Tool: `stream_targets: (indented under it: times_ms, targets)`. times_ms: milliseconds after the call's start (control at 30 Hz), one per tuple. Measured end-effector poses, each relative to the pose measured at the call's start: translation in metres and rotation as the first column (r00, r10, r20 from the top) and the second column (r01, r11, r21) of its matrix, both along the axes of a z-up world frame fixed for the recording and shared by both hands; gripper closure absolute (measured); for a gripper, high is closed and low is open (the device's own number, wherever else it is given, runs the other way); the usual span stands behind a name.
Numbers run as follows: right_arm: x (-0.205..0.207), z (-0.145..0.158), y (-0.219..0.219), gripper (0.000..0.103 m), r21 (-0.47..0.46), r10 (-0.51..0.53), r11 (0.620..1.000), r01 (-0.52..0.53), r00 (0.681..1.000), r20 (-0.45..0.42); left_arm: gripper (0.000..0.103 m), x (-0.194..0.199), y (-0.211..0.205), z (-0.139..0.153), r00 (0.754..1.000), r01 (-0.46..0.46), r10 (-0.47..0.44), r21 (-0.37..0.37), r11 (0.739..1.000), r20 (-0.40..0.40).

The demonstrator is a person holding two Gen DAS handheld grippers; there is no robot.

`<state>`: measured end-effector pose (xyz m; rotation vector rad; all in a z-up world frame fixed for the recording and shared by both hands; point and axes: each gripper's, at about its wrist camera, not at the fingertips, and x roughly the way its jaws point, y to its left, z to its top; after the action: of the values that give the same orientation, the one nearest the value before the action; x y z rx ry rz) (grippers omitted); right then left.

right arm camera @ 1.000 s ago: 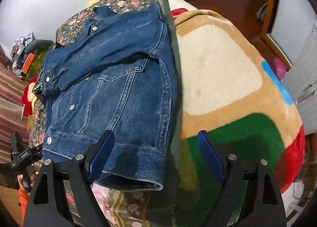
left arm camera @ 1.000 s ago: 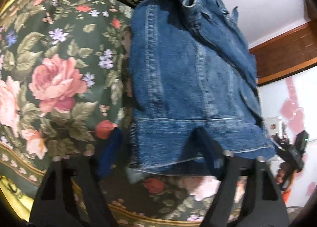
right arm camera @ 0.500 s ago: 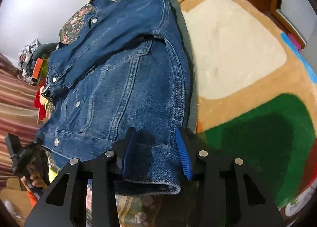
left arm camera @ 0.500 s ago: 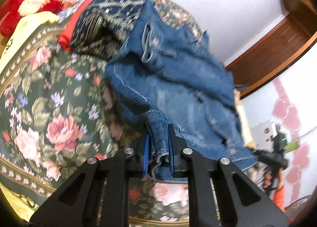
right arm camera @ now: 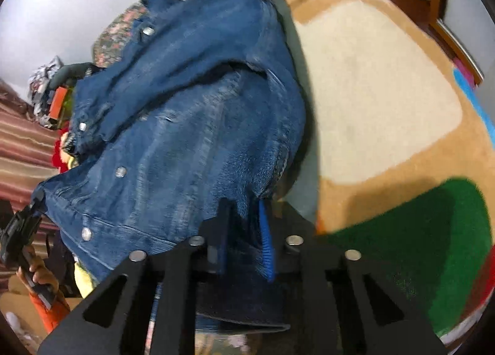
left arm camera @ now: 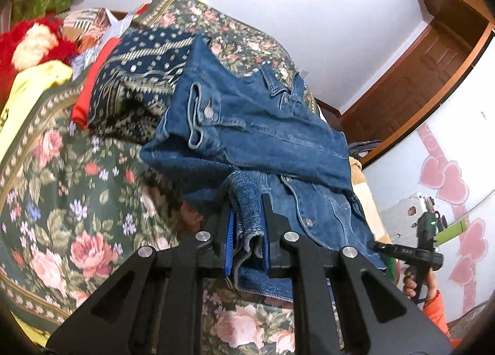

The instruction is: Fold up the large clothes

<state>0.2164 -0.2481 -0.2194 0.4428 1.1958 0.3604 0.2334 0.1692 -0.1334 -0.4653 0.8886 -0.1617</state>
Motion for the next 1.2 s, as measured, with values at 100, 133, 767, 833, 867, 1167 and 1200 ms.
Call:
stream_targets:
  times_ms: [100, 133, 767, 833, 867, 1167, 1200]
  targets:
    - [0.005, 0.023, 0.001, 0.094, 0.009, -0.002, 1.0, 0.002, 0.997, 0.083, 0.09, 0.008, -0.002, 0.01, 1.0, 0.005, -0.005, 0.008, 1.0, 0.027]
    - [0.008, 0.03, 0.002, 0.094, 0.018, -0.003, 1.0, 0.001, 0.995, 0.104, 0.09, 0.011, -0.003, 0.014, 0.999, 0.005, -0.006, 0.01, 1.0, 0.037]
    - [0.122, 0.086, 0.013, 0.1, -0.068, -0.055, 0.995, 0.077, 0.96, 0.275, 0.091, 0.133, 0.018, 0.029, 0.995, -0.055, 0.056, -0.022, 0.998, 0.079]
    - [0.115, 0.069, 0.014, 0.095, -0.065, -0.028, 0.997, 0.043, 0.975, 0.218, 0.091, 0.131, 0.014, 0.021, 0.996, -0.045, 0.044, 0.014, 0.999, 0.075]
    - [0.113, 0.063, 0.013, 0.086, -0.065, -0.017, 0.997, 0.031, 0.981, 0.192, 0.091, 0.129, 0.012, 0.017, 0.997, -0.044, 0.042, 0.039, 0.998, 0.07]
    - [0.042, 0.006, -0.001, 0.055, -0.021, -0.048, 0.999, 0.046, 0.997, -0.056, 0.091, 0.098, 0.02, 0.004, 0.998, -0.048, 0.045, 0.088, 0.995, 0.04]
    - [0.034, 0.004, -0.001, 0.054, -0.011, -0.053, 0.999, 0.053, 0.996, -0.07, 0.091, 0.094, 0.02, 0.003, 0.998, -0.051, 0.048, 0.085, 0.995, 0.037]
